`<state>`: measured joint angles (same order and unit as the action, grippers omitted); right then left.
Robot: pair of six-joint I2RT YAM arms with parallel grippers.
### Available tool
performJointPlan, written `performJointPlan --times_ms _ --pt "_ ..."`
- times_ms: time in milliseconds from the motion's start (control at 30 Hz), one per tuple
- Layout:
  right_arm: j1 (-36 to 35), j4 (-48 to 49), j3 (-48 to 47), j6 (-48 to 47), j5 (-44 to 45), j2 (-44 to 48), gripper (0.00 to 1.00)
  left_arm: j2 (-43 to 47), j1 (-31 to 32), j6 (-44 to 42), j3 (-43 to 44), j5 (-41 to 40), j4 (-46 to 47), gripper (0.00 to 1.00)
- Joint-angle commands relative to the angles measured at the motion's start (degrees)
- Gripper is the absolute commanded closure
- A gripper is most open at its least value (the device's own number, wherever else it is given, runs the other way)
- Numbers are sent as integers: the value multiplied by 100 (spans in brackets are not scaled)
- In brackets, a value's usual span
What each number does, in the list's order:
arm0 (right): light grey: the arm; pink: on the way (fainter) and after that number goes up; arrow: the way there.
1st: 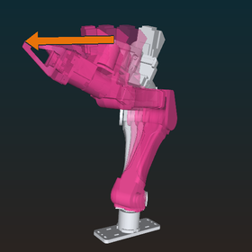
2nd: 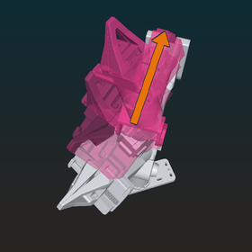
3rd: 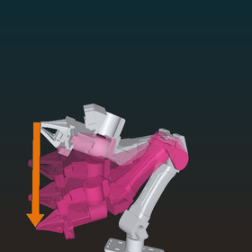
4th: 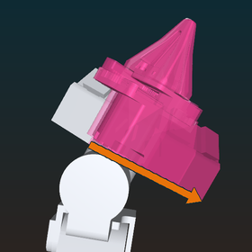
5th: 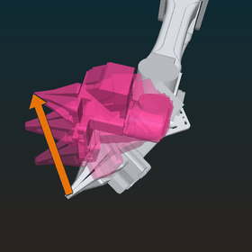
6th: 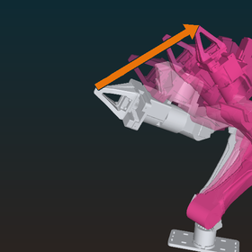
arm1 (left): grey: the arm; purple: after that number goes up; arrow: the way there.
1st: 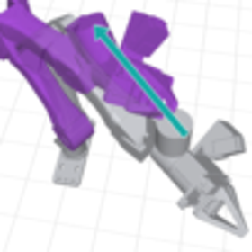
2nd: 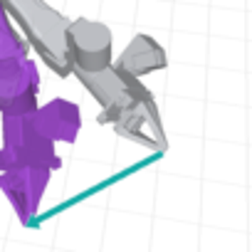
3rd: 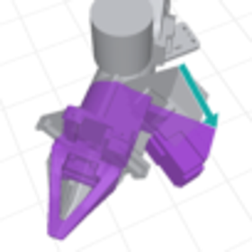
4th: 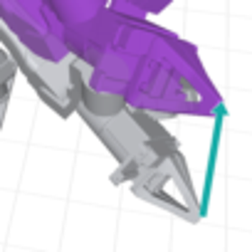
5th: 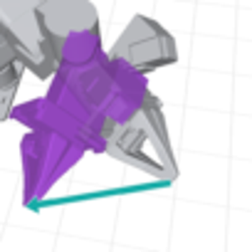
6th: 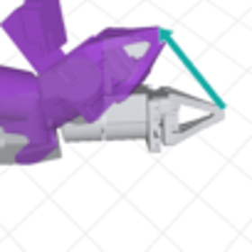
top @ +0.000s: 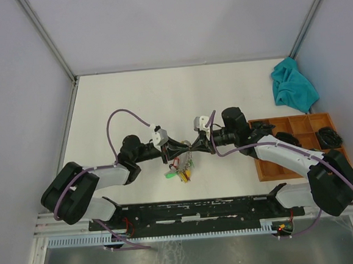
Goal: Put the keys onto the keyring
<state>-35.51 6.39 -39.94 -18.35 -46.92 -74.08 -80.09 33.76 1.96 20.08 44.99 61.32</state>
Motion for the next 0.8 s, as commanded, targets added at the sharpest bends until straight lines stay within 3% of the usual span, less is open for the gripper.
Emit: performJointPlan --times_ms 0,767 --pt "-34 284 -329 -20 -446 170 99 -20 -52 111 206 16 117 75" --pt "-221 -210 -655 -308 -221 -116 99 -321 56 589 347 719 654 79"
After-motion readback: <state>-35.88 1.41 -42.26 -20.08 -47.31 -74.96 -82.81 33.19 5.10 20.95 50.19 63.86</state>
